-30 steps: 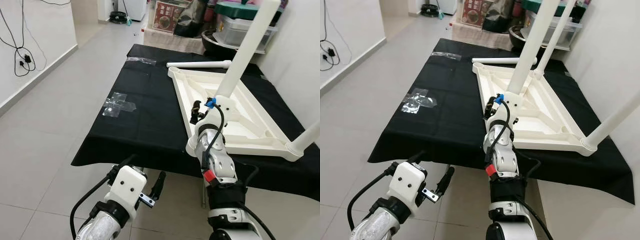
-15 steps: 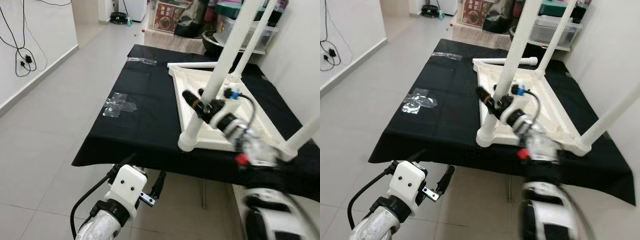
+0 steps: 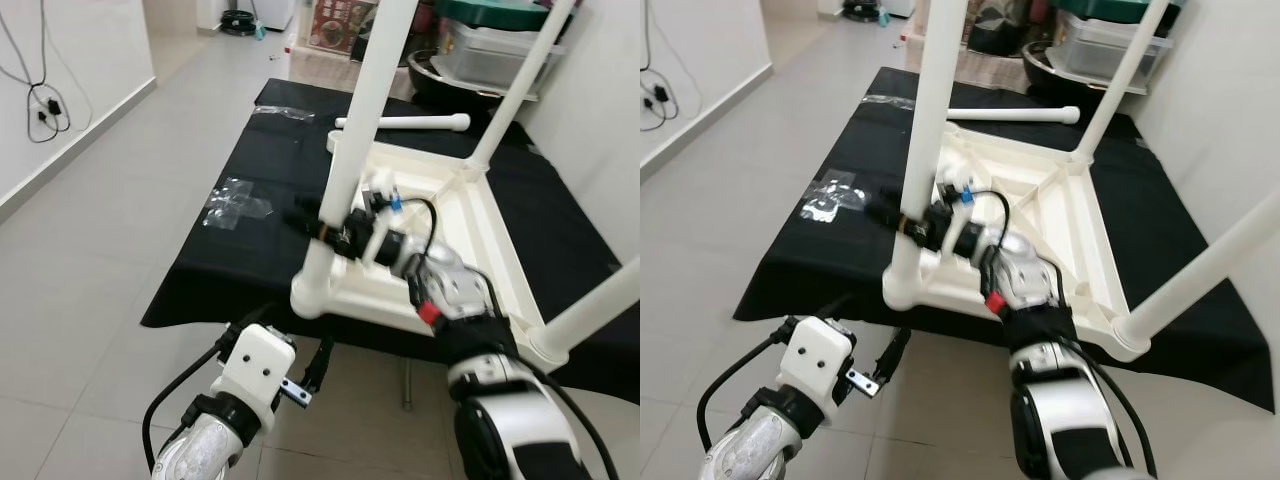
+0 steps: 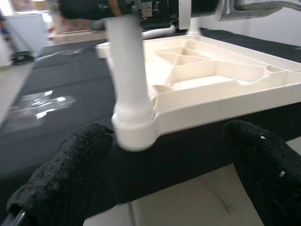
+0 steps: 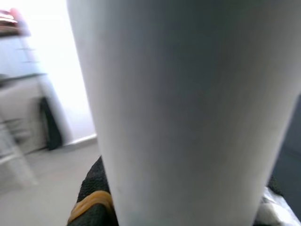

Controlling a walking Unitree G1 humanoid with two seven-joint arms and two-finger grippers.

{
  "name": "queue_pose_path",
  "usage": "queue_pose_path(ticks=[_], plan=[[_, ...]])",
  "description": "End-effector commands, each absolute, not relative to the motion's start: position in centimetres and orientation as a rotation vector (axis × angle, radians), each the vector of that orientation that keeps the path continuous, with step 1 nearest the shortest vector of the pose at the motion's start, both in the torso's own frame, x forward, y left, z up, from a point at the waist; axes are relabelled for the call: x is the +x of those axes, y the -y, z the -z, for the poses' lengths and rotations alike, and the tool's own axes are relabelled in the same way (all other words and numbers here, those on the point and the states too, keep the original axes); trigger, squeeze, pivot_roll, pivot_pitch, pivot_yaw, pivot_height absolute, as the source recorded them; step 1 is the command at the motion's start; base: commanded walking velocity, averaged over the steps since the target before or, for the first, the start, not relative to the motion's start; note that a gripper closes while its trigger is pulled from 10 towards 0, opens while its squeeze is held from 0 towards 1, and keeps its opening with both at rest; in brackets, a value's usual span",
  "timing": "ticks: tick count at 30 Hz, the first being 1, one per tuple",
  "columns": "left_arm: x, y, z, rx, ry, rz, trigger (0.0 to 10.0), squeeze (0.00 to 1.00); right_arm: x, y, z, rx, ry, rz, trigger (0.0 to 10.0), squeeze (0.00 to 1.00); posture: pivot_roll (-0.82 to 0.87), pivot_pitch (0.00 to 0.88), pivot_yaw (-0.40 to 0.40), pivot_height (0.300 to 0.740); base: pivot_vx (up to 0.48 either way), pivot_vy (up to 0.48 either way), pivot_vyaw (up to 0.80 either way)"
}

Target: Building children table

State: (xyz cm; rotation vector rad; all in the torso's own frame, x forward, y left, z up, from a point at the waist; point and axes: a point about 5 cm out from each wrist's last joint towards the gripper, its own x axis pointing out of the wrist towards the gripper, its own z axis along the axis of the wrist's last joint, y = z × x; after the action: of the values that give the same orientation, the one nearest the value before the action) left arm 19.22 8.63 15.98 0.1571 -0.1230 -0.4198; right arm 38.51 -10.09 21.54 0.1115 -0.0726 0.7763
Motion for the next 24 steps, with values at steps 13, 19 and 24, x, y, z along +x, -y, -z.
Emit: queue_pose_path(ticks=[13,19,24], plan=[[19.2,-8.5,-15.6,0.154,0.115,0.430,10.0,0.00,36.5,17.0,-18.3,0.177,-0.035,0.371,0.0,0.00,0.13,0.056,-0.161,0.740,0.000,0.000,0.00],[19.2,-8.4,-15.6,0.154,0.116,0.430,10.0,0.00,35.4,14.7,-17.6,0.232,-0.058,0.430,0.0,0.00,0.13,0.057,-0.164,0.740,0.000,0.000,0.00],[19.3,-8.5,-15.6,0.154,0.115,0.426,10.0,0.00,36.1,11.7,-19.6,0.272,0.092,0.150,10.0,1.00,0.13,0.056,-0.166,0.740,0.000,0.000,0.00]])
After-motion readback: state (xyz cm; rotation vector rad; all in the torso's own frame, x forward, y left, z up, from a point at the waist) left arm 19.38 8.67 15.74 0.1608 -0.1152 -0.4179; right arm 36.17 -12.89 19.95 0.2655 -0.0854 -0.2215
